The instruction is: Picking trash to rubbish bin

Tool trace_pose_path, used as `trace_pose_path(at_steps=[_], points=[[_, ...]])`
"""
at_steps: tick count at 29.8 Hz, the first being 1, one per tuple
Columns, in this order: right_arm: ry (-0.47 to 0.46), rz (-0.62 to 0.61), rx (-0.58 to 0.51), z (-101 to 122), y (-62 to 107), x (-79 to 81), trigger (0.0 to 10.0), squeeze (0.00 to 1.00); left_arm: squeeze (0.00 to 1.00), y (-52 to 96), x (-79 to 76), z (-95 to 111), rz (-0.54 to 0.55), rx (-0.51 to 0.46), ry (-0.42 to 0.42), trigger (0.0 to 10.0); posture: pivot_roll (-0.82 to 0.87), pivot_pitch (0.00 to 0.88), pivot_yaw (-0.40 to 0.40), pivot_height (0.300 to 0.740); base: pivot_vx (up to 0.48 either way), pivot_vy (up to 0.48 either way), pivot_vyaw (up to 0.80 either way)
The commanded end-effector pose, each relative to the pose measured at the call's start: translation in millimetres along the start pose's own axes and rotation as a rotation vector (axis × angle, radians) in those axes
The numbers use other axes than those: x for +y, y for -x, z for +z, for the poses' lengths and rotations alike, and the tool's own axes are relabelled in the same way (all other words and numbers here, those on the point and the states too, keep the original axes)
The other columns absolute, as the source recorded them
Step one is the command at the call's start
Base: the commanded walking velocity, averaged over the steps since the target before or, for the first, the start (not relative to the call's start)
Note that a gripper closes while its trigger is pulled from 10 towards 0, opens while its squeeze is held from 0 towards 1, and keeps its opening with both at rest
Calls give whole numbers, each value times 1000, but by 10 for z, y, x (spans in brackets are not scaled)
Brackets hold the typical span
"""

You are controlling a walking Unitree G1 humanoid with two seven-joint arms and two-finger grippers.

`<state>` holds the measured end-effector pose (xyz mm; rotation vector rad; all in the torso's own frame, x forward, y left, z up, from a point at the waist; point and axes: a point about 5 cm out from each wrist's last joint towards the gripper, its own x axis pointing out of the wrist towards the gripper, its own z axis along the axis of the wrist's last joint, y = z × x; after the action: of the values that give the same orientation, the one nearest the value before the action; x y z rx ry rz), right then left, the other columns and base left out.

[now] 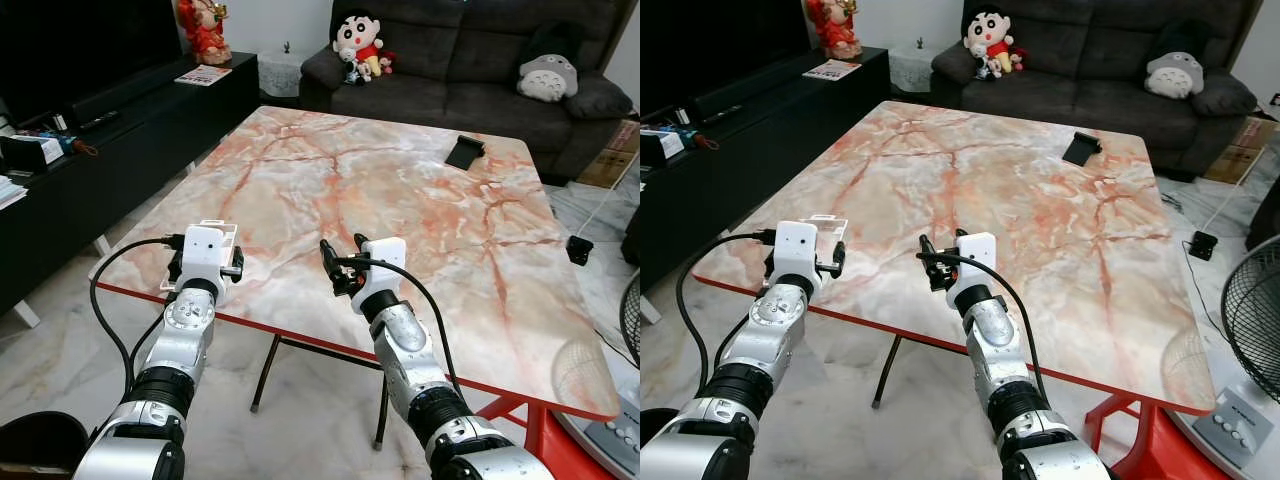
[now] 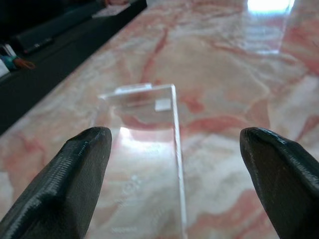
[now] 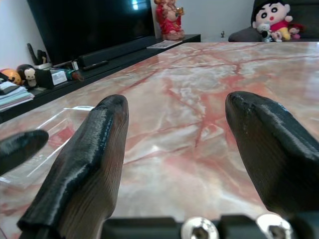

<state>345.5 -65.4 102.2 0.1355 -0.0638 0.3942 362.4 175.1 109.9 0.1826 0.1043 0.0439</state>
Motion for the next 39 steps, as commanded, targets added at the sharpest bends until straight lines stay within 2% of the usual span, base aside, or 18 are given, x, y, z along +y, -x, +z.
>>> trace_pose_path(at_steps=[1,13,21,26,31,34,39], points=[[5,5,-3,33,-24,0,10000,0,0,-47,-32,38,-15,24,-8,10000,5,20,-45,740,0,0,0],[6,7,-1,13,-3,6,10000,0,0,-147,-54,112,-31,62,-12,10000,-6,31,-44,740,0,0,0],[5,6,7,-18,27,1,10000,0,0,-179,-126,84,-45,127,9,10000,-15,45,-43,740,0,0,0],[5,8,7,-28,39,6,10000,0,0,-178,-132,61,-28,149,26,10000,-22,56,-44,740,0,0,0],[6,9,11,-28,42,-4,10000,0,0,-169,-80,1,39,194,27,10000,-23,64,-47,740,0,0,0],[6,8,12,-27,41,-8,10000,0,0,-170,-69,11,39,184,31,10000,-23,64,-47,740,0,0,0],[6,8,11,-26,42,-4,10000,0,0,-153,-49,-51,52,221,33,10000,-26,66,-45,740,0,0,0]])
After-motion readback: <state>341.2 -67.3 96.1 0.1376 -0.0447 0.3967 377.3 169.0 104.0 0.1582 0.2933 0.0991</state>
